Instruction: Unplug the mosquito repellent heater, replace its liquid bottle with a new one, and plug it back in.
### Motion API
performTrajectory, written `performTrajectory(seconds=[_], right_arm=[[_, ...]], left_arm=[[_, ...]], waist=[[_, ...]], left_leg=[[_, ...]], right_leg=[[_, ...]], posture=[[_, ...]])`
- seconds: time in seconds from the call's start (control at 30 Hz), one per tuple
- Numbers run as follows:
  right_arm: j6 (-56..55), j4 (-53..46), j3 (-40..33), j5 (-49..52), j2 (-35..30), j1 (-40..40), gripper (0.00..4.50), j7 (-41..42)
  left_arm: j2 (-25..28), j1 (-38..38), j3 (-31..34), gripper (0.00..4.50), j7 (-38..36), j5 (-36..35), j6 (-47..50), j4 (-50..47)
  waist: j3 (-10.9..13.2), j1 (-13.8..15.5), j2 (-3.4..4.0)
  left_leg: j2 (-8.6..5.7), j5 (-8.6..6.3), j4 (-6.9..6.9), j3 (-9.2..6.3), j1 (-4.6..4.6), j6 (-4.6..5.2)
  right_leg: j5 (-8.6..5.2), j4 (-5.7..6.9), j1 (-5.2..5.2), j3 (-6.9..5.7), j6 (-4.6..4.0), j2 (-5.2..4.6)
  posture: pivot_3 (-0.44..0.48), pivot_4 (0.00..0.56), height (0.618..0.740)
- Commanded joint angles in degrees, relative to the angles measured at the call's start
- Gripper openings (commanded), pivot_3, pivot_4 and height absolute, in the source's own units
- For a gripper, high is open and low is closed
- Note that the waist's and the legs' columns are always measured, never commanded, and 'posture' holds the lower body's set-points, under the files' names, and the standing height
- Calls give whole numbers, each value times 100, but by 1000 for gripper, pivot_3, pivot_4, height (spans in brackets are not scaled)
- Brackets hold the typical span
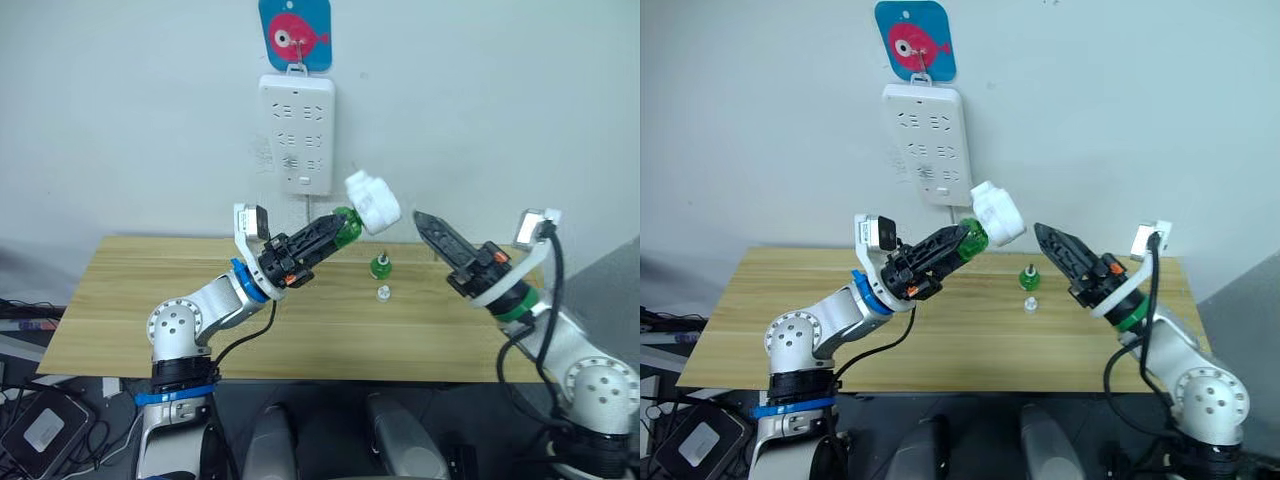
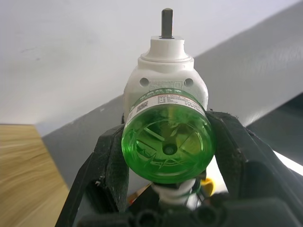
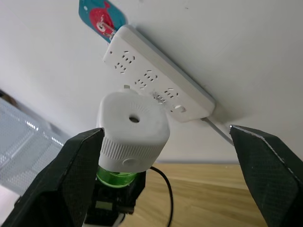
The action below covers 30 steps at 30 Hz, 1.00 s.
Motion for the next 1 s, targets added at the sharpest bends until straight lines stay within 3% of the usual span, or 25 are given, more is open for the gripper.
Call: performTrajectory(seconds=[0.03, 0.27, 0.7, 0.9, 1.0], right_arm=[[-361, -217, 360, -204, 334, -205, 4500, -252], [-783, -50, 774, -444, 930, -682, 4500, -427], [-988, 393, 935, -547, 1193, -1042, 4500, -190], [-959, 465, 944, -448, 1194, -1080, 2994, -98], [-942, 480, 950, -414, 1200, -1084, 2999, -53]], left_arm=[[-143, -13, -37, 2334, 477, -636, -259, -265], [-202, 76, -220, 2334, 859, -968, -533, -456], [-91, 219, -424, 2334, 943, -1208, -786, -638], [-36, 240, -451, 2334, 917, -1231, -826, -658], [2, 248, -491, 2334, 878, -1195, -821, -671]], waist=[[-1, 0, 1], [-3, 2, 1], [-8, 3, 4], [-10, 6, 4], [-11, 6, 4]], left_leg=[[0, 0, 0, -1, 0, 0], [-1, 0, 1, -2, -1, -1], [-2, 0, 1, -4, -1, -1], [-3, 0, 2, -4, -2, -1], [-3, 0, 2, -5, -2, -1]], right_leg=[[0, 0, 0, 0, 0, 0], [0, 1, 0, -2, -1, 0], [14, 2, 0, -3, -24, 0], [14, 2, 0, -3, -24, 0], [14, 2, 0, -4, -25, 0]], posture=[[-235, 193, 704], [-226, 185, 704], [-207, 176, 704], [-202, 175, 704], [-201, 174, 704]])
